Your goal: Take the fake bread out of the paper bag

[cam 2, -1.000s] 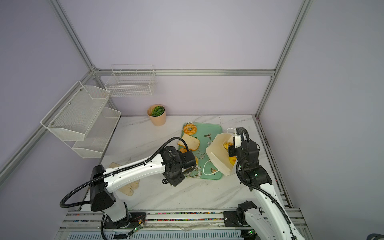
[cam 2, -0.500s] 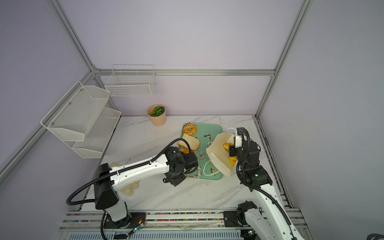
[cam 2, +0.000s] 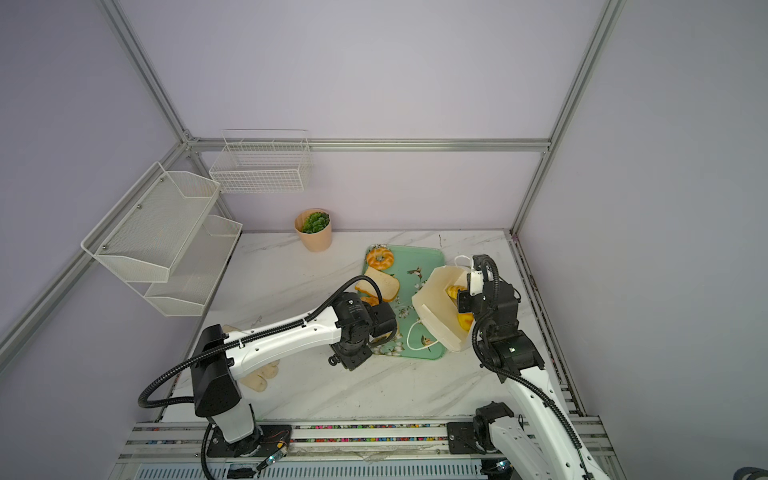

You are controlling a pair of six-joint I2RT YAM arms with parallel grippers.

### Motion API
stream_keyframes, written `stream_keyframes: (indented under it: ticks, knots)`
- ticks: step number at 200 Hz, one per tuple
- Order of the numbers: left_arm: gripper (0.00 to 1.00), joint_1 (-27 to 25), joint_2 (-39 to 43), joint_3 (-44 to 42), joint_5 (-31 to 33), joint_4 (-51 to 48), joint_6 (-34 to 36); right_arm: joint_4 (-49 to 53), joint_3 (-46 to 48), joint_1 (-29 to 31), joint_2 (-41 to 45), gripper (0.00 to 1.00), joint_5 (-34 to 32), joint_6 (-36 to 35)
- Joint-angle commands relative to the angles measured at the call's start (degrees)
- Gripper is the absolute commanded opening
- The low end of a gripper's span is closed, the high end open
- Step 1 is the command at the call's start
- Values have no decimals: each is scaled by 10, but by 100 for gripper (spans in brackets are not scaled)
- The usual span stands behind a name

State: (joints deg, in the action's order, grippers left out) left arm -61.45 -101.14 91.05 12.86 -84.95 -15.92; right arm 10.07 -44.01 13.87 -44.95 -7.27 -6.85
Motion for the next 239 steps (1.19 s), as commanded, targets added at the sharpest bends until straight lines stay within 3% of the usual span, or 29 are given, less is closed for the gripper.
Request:
stream_keyframes:
  ticks: [1,97,127,188,217,239]
  knots:
    - [41,4,20,10,5,-7,-2,-12,1,-1,7,0,-4,8]
    - [45,4,73,34,16,-8,-15,-6,0,0,12,0,-2,6]
    - [34,4,98,47,6,-4,-15,0,2,-1,22,0,-2,-6]
    - [23,2,157,91,36,39,2,39,11,0,75,0,45,-120]
    - [24,-8,174,109,-15,123,76,48,30,0,114,0,63,-165]
    - [24,-45,157,136,-12,160,108,56,45,0,137,0,92,-192]
